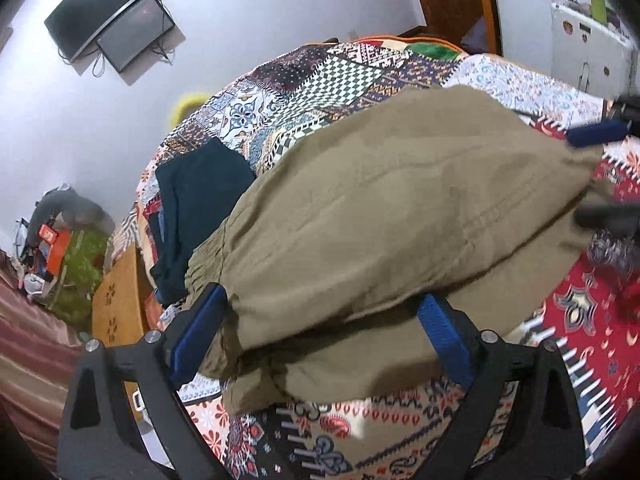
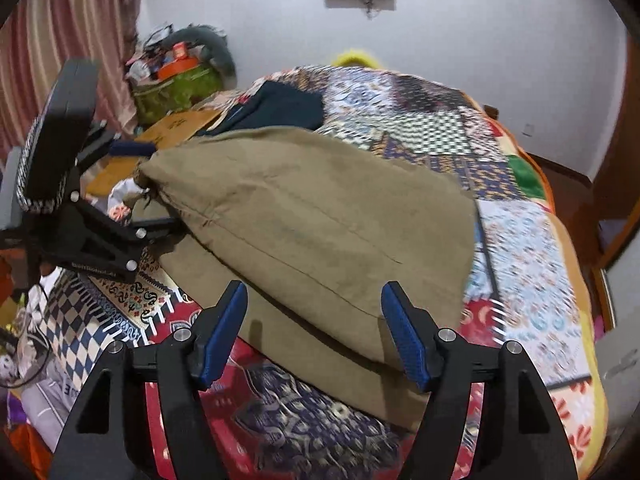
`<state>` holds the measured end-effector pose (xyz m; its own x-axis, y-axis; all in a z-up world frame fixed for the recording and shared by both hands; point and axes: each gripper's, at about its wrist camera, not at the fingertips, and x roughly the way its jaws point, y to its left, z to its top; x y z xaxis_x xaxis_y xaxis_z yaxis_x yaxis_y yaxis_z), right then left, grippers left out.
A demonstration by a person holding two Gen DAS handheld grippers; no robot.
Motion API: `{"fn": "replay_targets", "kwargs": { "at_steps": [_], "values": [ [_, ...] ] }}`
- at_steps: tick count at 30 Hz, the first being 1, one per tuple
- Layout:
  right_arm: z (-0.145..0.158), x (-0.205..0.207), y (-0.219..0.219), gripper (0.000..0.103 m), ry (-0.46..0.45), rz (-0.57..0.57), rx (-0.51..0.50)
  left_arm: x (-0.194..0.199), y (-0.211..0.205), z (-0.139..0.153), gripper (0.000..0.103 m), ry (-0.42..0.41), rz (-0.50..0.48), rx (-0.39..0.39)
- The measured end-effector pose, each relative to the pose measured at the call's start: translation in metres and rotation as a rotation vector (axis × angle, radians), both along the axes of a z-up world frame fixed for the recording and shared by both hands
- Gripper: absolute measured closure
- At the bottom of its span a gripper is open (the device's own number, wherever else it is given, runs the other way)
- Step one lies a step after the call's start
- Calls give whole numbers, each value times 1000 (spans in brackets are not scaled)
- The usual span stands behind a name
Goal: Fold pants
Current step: 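Lay the folded pants flat and open both grippers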
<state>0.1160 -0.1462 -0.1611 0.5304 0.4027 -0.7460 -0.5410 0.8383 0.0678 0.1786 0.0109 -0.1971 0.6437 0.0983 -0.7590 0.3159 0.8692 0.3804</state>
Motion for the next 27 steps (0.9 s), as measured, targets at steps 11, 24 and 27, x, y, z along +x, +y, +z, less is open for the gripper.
{"fn": "replay_targets", "kwargs": {
  "at_steps": [11, 24, 27],
  "values": [
    [-11, 18, 42, 58, -33, 90, -44, 10, 6, 30, 24, 9, 7, -158],
    [29, 4, 35, 96, -124, 106, 8, -13, -5, 51, 91, -49, -37, -188],
    [39, -6, 34, 96, -148, 113, 10, -23, -5, 58, 92, -52, -52, -212]
  ]
}}
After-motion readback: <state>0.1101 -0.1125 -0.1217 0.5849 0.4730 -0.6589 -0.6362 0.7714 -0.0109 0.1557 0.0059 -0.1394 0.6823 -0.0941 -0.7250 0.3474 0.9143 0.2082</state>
